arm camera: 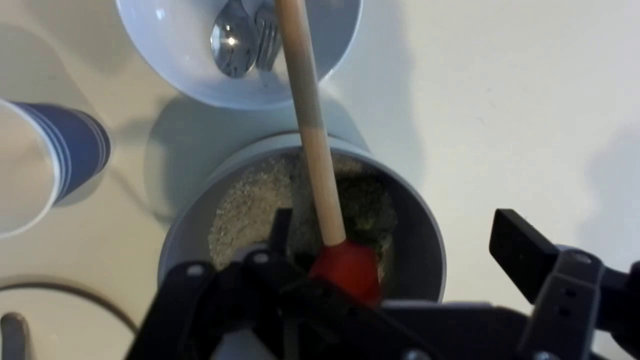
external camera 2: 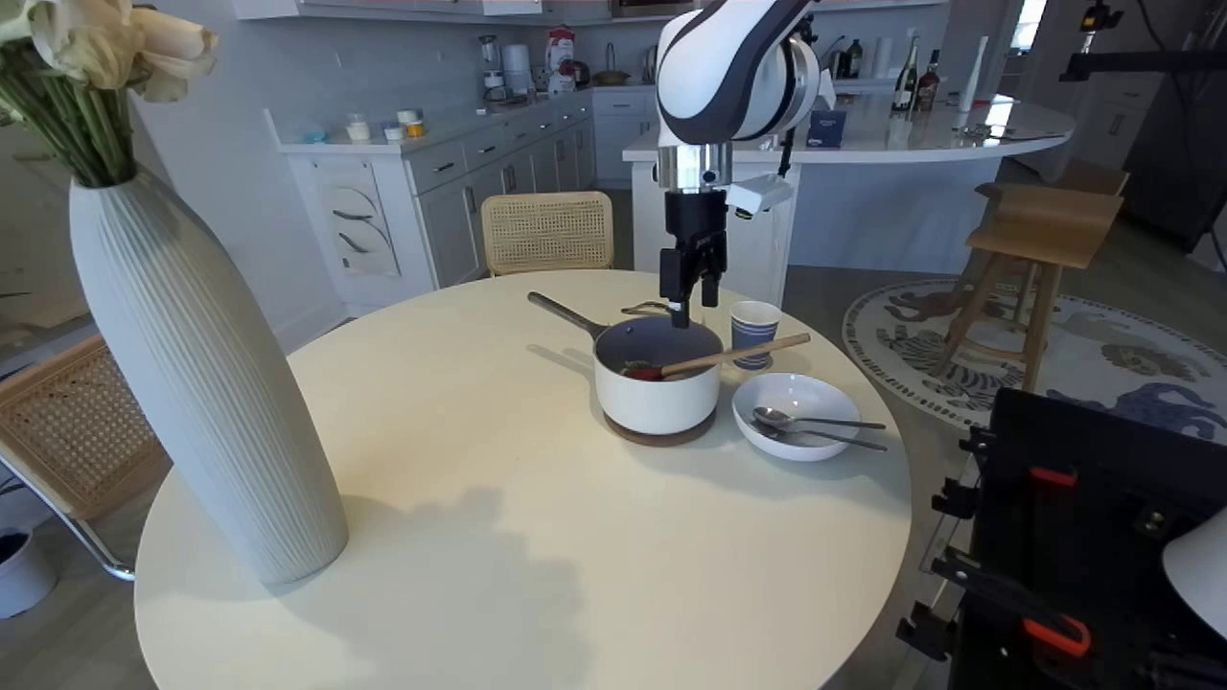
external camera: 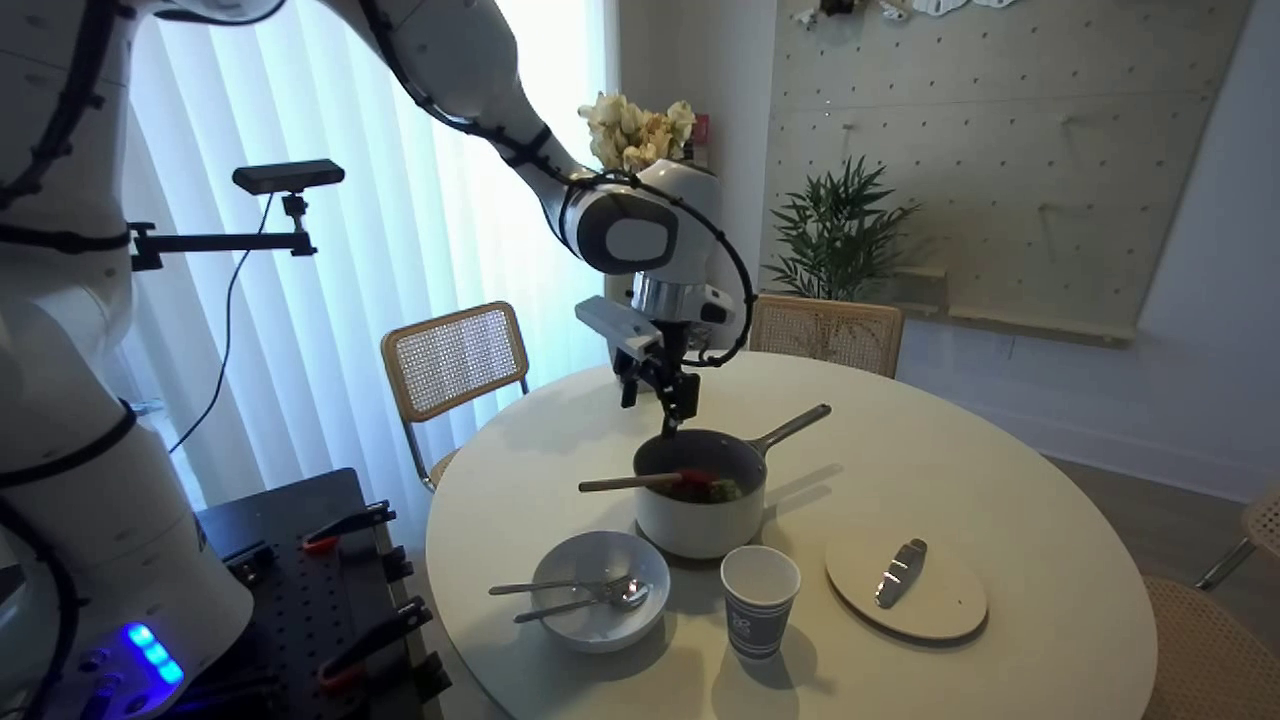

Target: Remove the green object from the pot on the table and put it in the white bowl

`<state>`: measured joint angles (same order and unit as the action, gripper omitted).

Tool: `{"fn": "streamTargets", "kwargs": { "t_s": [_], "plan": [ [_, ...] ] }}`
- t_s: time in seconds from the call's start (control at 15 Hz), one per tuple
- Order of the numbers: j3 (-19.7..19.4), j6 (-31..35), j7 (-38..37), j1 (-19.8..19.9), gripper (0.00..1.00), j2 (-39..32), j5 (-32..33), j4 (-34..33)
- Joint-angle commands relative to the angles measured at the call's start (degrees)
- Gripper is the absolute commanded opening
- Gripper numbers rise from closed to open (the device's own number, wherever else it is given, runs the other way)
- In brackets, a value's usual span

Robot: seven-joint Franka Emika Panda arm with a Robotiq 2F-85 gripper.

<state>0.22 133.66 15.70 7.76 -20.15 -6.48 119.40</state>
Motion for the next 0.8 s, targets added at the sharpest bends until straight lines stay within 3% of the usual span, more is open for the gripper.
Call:
{"fn": "streamTargets", "kwargs": {
  "t_s": [0.0,0.2,0.73],
  "plan": [
    [0.26,10.89,-2.82,-0.36,1.00,-0.11,-2.96,2.04],
    [0.58,17.06,-4.32,-0.23,1.00,-2.39,-4.36,1.75],
    [0.41,24.08,-9.32,0.16,1.00,-9.25,-3.46,-1.56]
  ]
}}
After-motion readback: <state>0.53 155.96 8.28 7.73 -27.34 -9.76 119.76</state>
